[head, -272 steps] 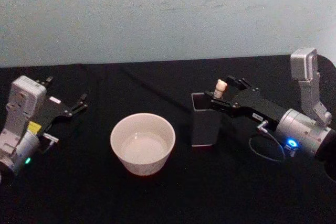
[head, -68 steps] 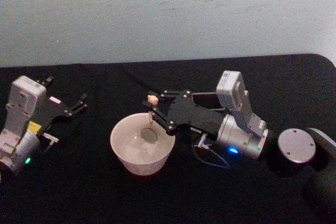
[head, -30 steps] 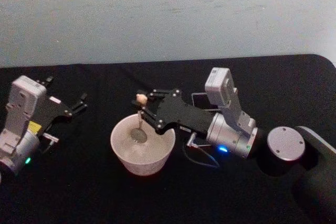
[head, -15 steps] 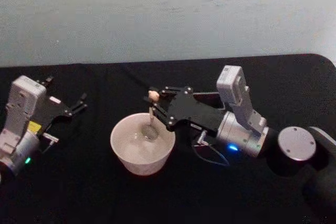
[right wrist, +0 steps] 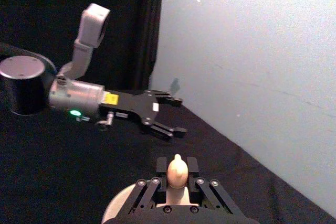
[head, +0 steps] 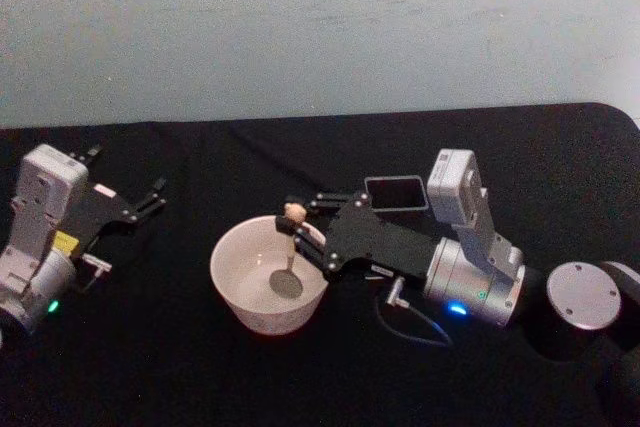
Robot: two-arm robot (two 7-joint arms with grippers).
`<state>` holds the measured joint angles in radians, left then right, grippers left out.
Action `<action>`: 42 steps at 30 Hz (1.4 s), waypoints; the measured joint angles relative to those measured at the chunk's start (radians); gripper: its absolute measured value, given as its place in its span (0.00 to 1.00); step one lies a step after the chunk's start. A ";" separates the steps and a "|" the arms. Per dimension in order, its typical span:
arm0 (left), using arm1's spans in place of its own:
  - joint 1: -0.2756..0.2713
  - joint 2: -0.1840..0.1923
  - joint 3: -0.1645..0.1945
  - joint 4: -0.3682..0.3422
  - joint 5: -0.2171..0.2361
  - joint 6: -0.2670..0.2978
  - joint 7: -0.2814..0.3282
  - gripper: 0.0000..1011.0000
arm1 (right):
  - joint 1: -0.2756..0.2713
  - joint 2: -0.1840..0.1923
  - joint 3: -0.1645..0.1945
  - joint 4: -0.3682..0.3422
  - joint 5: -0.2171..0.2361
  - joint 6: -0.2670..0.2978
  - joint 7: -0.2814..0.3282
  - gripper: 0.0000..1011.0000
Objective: Pick up the stirring spoon with one hand, stir inside the cup, then place it back in its original position.
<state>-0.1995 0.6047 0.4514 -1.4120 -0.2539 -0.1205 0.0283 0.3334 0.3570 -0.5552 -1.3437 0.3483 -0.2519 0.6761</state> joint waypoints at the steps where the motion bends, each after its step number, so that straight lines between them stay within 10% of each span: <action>1: 0.000 0.000 0.000 0.000 0.000 0.000 0.000 0.99 | -0.002 0.000 -0.002 -0.003 0.002 0.001 0.002 0.21; 23: 0.000 0.000 0.000 0.000 0.000 0.000 0.000 0.99 | 0.080 -0.091 -0.034 0.106 -0.029 -0.012 -0.041 0.21; 42: 0.000 0.000 0.000 0.000 0.000 0.000 0.000 0.99 | 0.054 -0.058 -0.004 0.083 -0.030 -0.004 -0.043 0.21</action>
<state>-0.1995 0.6047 0.4513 -1.4120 -0.2539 -0.1205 0.0283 0.3875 0.2993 -0.5594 -1.2608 0.3184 -0.2560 0.6330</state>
